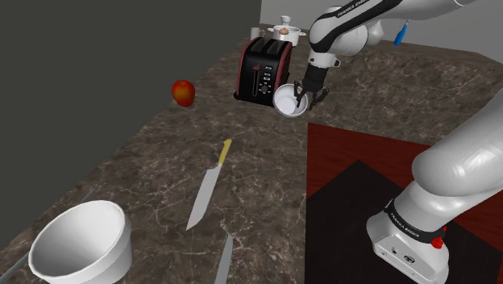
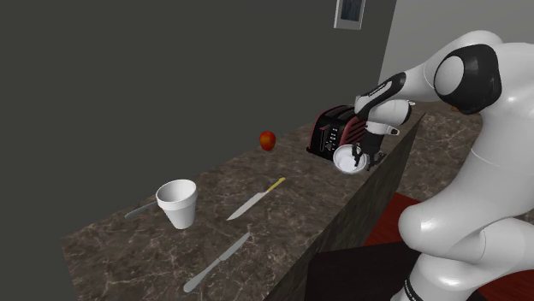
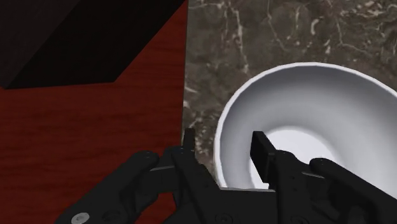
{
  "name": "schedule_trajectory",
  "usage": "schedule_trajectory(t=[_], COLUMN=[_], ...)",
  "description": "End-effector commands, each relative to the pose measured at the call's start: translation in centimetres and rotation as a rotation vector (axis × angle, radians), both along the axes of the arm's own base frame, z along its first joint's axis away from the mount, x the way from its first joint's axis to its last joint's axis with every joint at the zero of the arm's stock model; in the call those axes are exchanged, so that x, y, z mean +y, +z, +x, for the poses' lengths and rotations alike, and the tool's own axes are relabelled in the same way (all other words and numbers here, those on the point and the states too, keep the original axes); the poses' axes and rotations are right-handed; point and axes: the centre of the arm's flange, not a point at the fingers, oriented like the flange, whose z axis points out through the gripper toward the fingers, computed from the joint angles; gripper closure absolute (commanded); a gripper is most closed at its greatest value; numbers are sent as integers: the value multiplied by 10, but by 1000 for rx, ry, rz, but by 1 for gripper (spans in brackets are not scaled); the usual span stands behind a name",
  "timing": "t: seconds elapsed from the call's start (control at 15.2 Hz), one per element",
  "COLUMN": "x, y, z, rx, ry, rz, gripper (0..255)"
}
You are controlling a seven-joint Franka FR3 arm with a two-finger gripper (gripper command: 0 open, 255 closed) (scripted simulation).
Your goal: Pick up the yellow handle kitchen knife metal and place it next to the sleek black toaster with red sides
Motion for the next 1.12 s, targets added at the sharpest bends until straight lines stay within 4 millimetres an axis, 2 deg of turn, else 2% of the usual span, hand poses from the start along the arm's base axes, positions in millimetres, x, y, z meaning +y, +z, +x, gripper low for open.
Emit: schedule_trajectory(t=[0.0,0.26,0.53,1.06], x=[1,0,-8,-8], y=[0,-1,49,49], z=[0,0,2,2], rx=[0,0,0,0], ry=[1,1,1,1], rz=[0,0,0,0], gripper=[0,0,0,0])
